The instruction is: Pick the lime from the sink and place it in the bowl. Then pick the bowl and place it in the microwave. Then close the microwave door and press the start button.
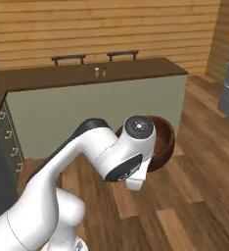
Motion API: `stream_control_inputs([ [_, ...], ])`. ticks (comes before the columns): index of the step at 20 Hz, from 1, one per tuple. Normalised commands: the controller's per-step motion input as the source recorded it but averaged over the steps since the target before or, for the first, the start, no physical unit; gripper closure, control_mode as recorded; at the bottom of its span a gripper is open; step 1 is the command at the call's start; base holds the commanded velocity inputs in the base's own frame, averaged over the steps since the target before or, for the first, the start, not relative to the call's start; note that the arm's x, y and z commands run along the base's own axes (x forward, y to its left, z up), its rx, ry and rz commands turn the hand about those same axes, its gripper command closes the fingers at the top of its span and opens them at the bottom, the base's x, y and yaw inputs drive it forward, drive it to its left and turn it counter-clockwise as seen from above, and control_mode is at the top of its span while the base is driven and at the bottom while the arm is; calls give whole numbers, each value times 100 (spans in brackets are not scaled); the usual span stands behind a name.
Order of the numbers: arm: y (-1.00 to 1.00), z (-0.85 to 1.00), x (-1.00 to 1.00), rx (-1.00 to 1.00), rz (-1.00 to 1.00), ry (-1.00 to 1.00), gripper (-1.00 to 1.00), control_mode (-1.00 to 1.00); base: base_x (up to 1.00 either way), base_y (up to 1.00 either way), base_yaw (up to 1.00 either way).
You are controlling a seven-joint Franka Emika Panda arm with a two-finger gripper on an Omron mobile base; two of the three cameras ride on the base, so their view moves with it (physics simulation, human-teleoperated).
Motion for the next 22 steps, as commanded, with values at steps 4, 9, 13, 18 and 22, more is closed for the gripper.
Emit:
stream_control_inputs([
  [4, 0, 0, 0, 0, 0, 0, 100, 100, 17, 0, -83],
  [9, 0, 0, 0, 0, 0, 0, 100, 100, 40, 0, -77],
  [13, 0, 0, 0, 0, 0, 0, 100, 100, 84, 4, -69],
  [18, 0, 0, 0, 0, 0, 0, 100, 100, 100, 65, -50],
  [22, 0, 0, 0, 0, 0, 0, 100, 100, 100, 90, -31],
])
